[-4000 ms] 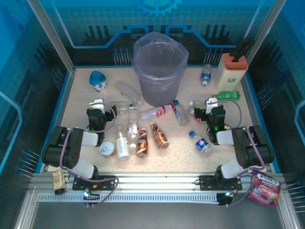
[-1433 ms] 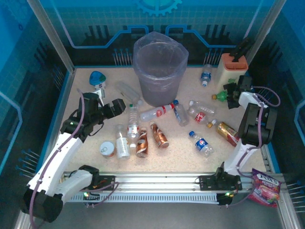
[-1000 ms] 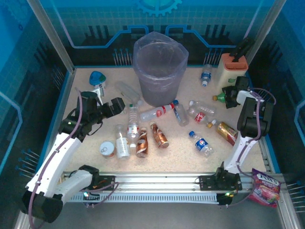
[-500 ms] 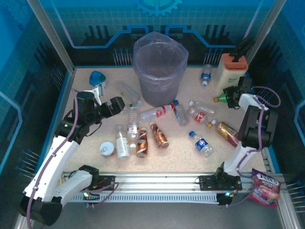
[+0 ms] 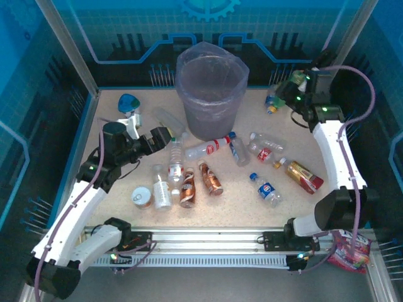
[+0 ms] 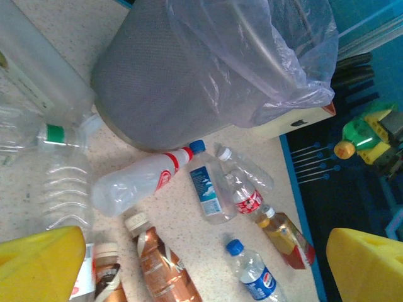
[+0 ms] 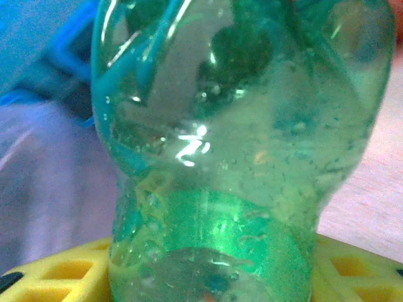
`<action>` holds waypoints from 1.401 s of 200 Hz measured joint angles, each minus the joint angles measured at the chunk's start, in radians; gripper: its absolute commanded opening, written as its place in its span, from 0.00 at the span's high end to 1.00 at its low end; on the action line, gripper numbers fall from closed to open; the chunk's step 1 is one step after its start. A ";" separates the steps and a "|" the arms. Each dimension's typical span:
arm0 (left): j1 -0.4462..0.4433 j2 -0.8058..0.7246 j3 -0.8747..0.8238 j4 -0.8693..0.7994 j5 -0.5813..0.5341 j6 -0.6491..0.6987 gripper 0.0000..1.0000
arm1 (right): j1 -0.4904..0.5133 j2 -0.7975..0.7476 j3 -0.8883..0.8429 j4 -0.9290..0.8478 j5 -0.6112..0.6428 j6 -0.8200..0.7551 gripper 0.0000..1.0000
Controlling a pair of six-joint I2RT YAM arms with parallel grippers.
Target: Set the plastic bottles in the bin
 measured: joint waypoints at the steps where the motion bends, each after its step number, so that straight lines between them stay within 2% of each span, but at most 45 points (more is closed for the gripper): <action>1: 0.000 0.001 0.000 0.001 0.000 0.000 0.01 | 0.006 0.002 0.007 -0.003 0.001 -0.005 0.45; 27: -0.004 0.008 -0.005 0.015 0.008 -0.007 0.01 | 0.165 0.047 0.194 -0.043 0.003 -0.100 0.48; 69: -0.010 0.008 -0.006 0.018 0.008 -0.007 0.01 | 0.297 0.205 0.441 -0.099 0.047 -0.210 0.49; 110: -0.013 0.020 -0.005 -0.001 -0.009 -0.002 0.01 | 0.398 0.480 0.766 -0.208 0.101 -0.330 0.49; 146: -0.017 0.045 -0.003 -0.051 -0.040 0.014 0.01 | 0.435 0.705 1.018 -0.311 0.145 -0.410 0.49; 181: -0.017 0.060 0.007 -0.070 -0.056 0.026 0.01 | 0.449 0.809 1.052 -0.340 0.181 -0.478 0.48; 216: -0.017 0.065 0.008 -0.070 -0.064 0.027 0.01 | 0.475 0.873 1.052 -0.346 0.209 -0.529 0.41; 280: -0.017 0.065 0.008 -0.070 -0.068 0.027 0.01 | 0.485 0.917 1.047 -0.341 0.229 -0.565 0.21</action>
